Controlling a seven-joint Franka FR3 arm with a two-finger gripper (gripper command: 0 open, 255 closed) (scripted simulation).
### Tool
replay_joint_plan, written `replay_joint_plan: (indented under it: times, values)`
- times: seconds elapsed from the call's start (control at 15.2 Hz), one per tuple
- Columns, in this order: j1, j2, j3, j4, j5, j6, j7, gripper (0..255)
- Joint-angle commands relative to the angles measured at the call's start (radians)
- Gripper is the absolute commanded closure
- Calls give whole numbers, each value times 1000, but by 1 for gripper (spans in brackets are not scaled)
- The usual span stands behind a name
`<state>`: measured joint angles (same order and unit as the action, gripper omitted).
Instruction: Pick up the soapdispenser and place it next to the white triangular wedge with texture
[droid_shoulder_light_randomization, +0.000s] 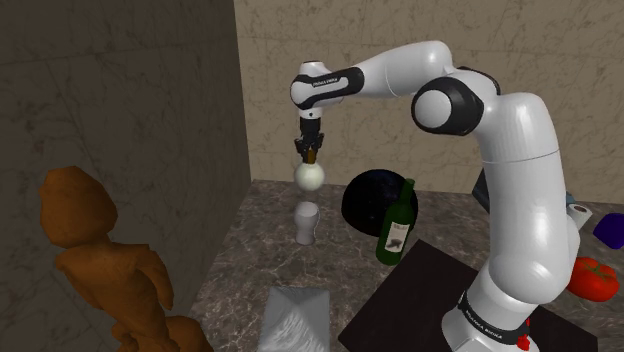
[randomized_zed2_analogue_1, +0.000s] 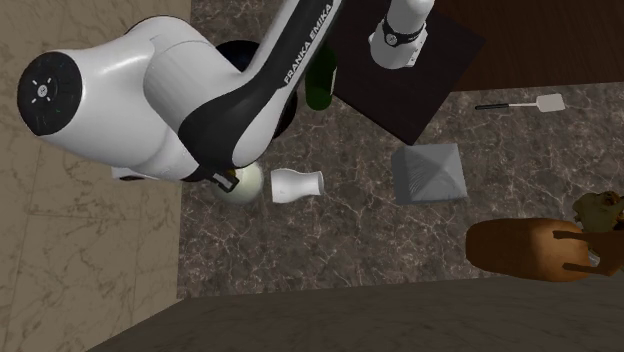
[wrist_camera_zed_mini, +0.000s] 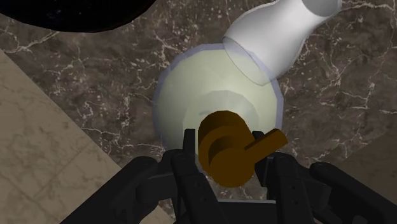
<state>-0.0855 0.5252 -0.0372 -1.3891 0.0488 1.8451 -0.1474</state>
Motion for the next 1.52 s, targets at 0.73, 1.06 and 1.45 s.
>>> replay_joint_plan:
  times: [0.73, 1.06, 1.45]
  values:
    - [-2, -19, -1, 145, -2, -164, 5, 255]
    - [-3, -11, -1, 225, -2, -236, 7, 255]
    - [6, -49, 1, 225, -4, -273, 20, 255]
